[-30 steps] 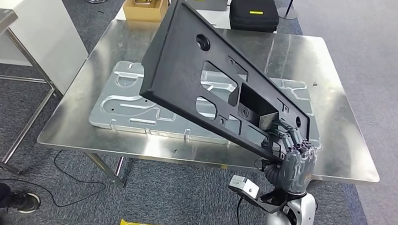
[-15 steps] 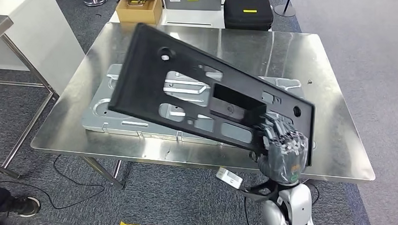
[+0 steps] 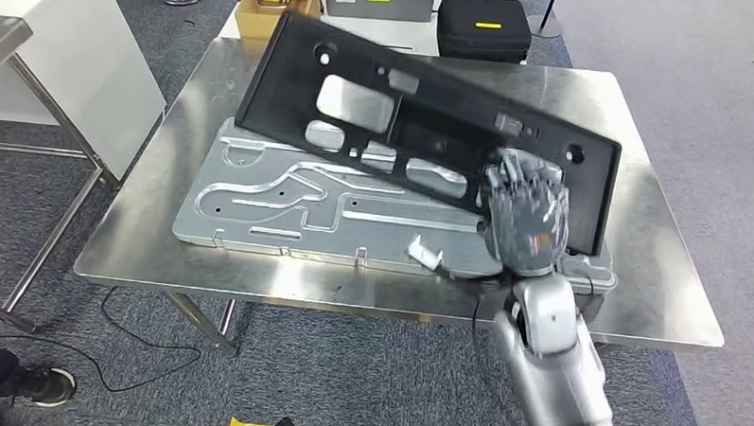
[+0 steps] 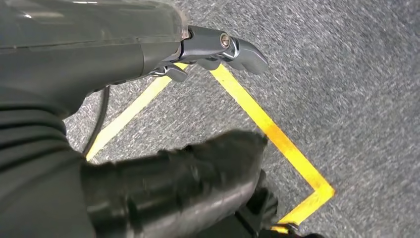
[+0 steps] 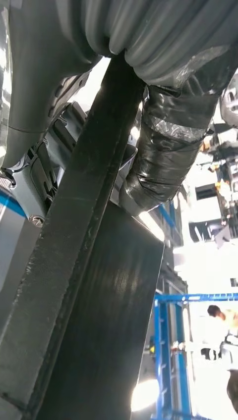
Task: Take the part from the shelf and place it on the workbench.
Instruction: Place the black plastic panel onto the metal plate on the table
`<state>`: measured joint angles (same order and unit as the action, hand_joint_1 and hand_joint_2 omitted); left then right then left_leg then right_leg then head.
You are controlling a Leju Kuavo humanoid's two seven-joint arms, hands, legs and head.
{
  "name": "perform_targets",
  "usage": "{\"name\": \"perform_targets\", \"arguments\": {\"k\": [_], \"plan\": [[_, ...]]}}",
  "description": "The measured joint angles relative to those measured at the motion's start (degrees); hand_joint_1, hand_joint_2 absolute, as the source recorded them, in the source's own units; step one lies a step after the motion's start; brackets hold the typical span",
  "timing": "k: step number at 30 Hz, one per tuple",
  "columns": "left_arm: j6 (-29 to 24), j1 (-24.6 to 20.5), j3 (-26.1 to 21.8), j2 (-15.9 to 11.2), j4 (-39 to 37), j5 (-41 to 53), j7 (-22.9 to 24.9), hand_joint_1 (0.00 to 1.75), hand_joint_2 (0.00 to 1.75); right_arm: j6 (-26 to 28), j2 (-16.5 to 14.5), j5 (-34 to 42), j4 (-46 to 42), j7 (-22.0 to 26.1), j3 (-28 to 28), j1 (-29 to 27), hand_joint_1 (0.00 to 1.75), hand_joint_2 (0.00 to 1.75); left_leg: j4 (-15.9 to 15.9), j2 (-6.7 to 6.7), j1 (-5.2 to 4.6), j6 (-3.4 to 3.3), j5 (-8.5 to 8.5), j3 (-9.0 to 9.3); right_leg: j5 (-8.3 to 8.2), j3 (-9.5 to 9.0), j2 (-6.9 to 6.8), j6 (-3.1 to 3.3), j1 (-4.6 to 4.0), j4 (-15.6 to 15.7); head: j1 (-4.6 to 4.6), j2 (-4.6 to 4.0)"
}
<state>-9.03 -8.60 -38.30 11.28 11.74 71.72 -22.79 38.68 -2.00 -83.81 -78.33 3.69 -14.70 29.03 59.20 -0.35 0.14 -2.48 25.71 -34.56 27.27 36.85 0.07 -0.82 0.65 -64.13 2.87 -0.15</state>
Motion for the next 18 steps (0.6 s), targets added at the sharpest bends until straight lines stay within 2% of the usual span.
{"name": "perform_targets", "arguments": {"k": [1, 2, 4, 6, 7, 9, 10, 11, 12, 13, 15, 16, 18], "plan": [[0.2, -0.2, 0.3, 0.1, 0.0, 0.2, 0.2, 0.0, 0.0, -0.7, 0.4, -0.4, 2.5, -1.6, -0.7, 2.6, 1.73, 1.75, 0.1, 0.0, -0.09, 0.17, -0.06, -0.18, -0.83, -1.15, 0.01, 0.25, -0.16, 2.6, -0.01, 0.0], [0.4, -0.3, 0.5, 0.2, 0.0, 0.4, 0.3, 0.0, 0.0, -1.4, 0.8, -0.7, 5.1, -3.1, -1.4, 5.0, 1.74, 1.75, 0.1, -0.01, -0.15, 0.38, -0.15, -0.38, -0.97, -1.61, 0.02, 0.44, -0.33, 3.9, -0.02, 0.0], [0.6, -0.6, 1.1, 0.3, 0.0, 0.8, 0.6, 0.0, 0.0, -2.8, 1.5, -1.0, 10.4, -5.5, -2.6, 9.2, 1.75, 1.75, 0.0, -0.04, -0.2, 0.93, -0.36, -0.6, -1.06, -1.72, 0.03, 0.73, -0.35, 4.4, -0.05, 0.0], [0.8, -0.8, 1.5, 0.4, 0.0, 1.0, 0.7, 0.0, 0.0, -3.8, 2.1, -1.1, 15.2, -7.2, -3.6, 12.7, 1.75, 1.75, 1.1, -0.04, -0.17, 1.48, 0.49, -1.09, -1.39, -1.92, -0.07, 1.26, -0.04, 4.9, -0.08, 0.0], [0.9, -0.9, 1.7, 0.4, 0.0, 1.0, 0.8, 0.0, 0.0, -4.2, 2.2, -1.2, 17.3, -8.0, -4.1, 14.3, 1.75, 1.75, 3.0, -0.04, -0.12, 1.73, 1.69, -1.97, -1.52, -2.03, -0.13, 1.54, 0.13, 5.2, -0.09, 0.0], [1.1, -1.0, 2.0, 0.4, 0.0, 1.1, 0.9, 0.0, 0.0, -5.0, 2.4, -1.2, 21.2, -9.4, -5.2, 16.9, 1.75, 1.75, 9.8, 0.0, 0.1, 2.14, 4.86, -5.16, -1.55, -2.08, -0.19, 1.85, 0.12, 5.2, -0.14, 0.0], [1.2, -1.0, 2.2, 0.4, 0.0, 1.1, 0.9, 0.0, 0.0, -5.3, 2.5, -1.2, 23.0, -10.0, -5.8, 17.9, 1.75, 1.75, 13.2, 0.0, 0.19, 2.31, 5.89, -6.9, -1.52, -2.09, -0.18, 1.91, 0.1, 5.2, -0.13, 0.0], [1.3, -1.0, 2.4, 0.4, 0.0, 1.2, 1.0, 0.0, 0.0, -5.6, 2.6, -1.3, 24.6, -10.5, -6.4, 18.7, 1.75, 1.75, 15.2, 0.01, 0.27, 2.45, 6.01, -8.08, -1.47, -2.12, -0.18, 1.93, 0.09, 5.2, -0.14, 0.0], [1.3, -1.1, 2.5, 0.4, 0.0, 1.2, 1.1, 0.0, 0.0, -5.7, 2.7, -1.3, 26.1, -11.1, -7.0, 19.3, 1.74, 1.75, 15.1, 0.02, 0.36, 2.55, 5.04, -8.36, -1.4, -2.17, -0.16, 1.93, 0.09, 5.2, -0.13, 0.0], [1.3, -1.1, 2.6, 0.4, 0.0, 1.2, 1.1, 0.0, 0.0, -5.8, 2.7, -1.3, 27.5, -11.7, -7.7, 19.8, 1.74, 1.75, 12.9, 0.03, 0.46, 2.57, 3.13, -7.57, -1.28, -2.26, -0.13, 1.88, 0.11, 5.1, -0.14, 0.0], [1.3, -1.3, 2.7, 0.4, 0.0, 1.2, 1.2, 0.0, 0.0, -6.0, 2.8, -1.3, 29.8, -12.9, -9.1, 20.8, 1.73, 1.75, 5.6, 0.05, 0.53, 2.4, -0.81, -4.51, -0.89, -2.33, -0.07, 1.57, 0.04, 4.8, -0.13, 0.0], [1.3, -1.4, 2.7, 0.5, 0.0, 1.2, 1.2, 0.0, 0.0, -6.1, 2.8, -1.3, 30.8, -13.4, -9.9, 21.2, 1.73, 1.75, 2.7, 0.04, 0.48, 2.21, -1.66, -3.28, -0.74, -2.19, -0.04, 1.34, -0.05, 4.6, -0.12, 0.0], [1.3, -1.5, 2.8, 0.5, 0.0, 1.2, 1.3, 0.0, 0.0, -6.5, 2.9, -1.3, 32.7, -14.0, -11.4, 21.7, 1.71, 1.75, 0.6, -0.03, 0.3, 1.74, -1.51, -2.45, -0.72, -1.85, -0.03, 0.78, -0.22, 4.6, -0.09, 0.0]]}}
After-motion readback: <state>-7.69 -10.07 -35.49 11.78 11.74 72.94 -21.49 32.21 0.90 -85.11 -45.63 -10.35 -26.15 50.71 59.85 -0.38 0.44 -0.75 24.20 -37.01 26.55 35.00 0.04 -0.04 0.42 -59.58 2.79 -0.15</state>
